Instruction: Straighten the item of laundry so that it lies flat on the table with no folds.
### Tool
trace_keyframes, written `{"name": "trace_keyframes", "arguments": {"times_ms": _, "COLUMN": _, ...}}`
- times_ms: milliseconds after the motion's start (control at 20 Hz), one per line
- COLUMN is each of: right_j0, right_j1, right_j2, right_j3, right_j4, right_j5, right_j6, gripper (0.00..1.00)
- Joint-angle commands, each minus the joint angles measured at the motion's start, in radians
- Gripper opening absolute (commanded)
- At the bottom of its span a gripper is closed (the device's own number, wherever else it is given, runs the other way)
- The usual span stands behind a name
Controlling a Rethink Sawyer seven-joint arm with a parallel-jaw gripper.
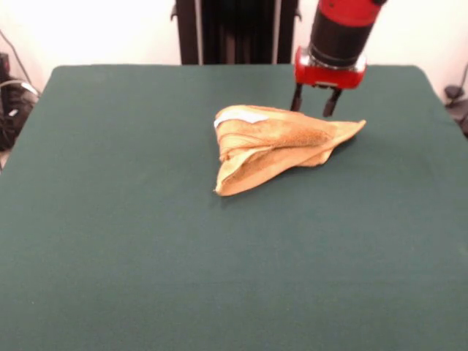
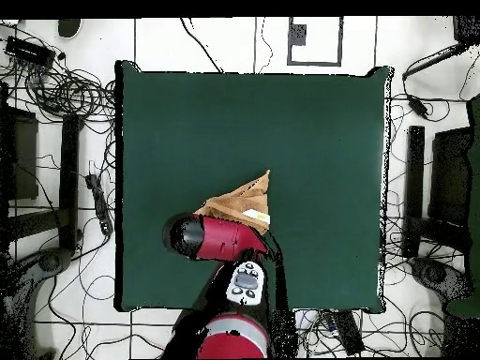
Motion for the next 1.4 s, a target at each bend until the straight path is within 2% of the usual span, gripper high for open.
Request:
{"name": "trace_keyframes", "arguments": {"times_ms": 50, "right_j0": 0.004, "right_j1": 0.148, "right_j2": 0.083, "right_j3": 0.036, "right_j4": 0.064, "right_j5": -0.185, "right_j6": 0.289, "gripper": 1.00}}
{"name": "trace_keyframes", "arguments": {"times_ms": 250, "right_j0": 0.029, "right_j1": 0.145, "right_j2": 0.044, "right_j3": 0.003, "right_j4": 0.047, "right_j5": -0.155, "right_j6": 0.253, "gripper": 1.00}}
{"name": "trace_keyframes", "arguments": {"times_ms": 400, "right_j0": 0.064, "right_j1": 0.122, "right_j2": -0.013, "right_j3": -0.046, "right_j4": 0.023, "right_j5": -0.065, "right_j6": 0.218, "gripper": 1.00}}
{"name": "trace_keyframes", "arguments": {"times_ms": 700, "right_j0": 0.112, "right_j1": -0.081, "right_j2": -0.094, "right_j3": -0.121, "right_j4": -0.006, "right_j5": 0.301, "right_j6": 0.181, "gripper": 1.00}}
{"name": "trace_keyframes", "arguments": {"times_ms": 850, "right_j0": 0.093, "right_j1": -0.156, "right_j2": -0.067, "right_j3": -0.136, "right_j4": -0.005, "right_j5": 0.411, "right_j6": 0.161, "gripper": 1.00}}
{"name": "trace_keyframes", "arguments": {"times_ms": 950, "right_j0": 0.081, "right_j1": -0.172, "right_j2": -0.052, "right_j3": -0.157, "right_j4": -0.009, "right_j5": 0.452, "right_j6": 0.146, "gripper": 1.00}}
{"name": "trace_keyframes", "arguments": {"times_ms": 1250, "right_j0": 0.058, "right_j1": -0.165, "right_j2": -0.035, "right_j3": -0.237, "right_j4": -0.047, "right_j5": 0.468, "right_j6": 0.102, "gripper": 1.00}}
{"name": "trace_keyframes", "arguments": {"times_ms": 1400, "right_j0": 0.025, "right_j1": -0.143, "right_j2": 0.005, "right_j3": -0.282, "right_j4": -0.087, "right_j5": 0.512, "right_j6": 0.016, "gripper": 1.00}}
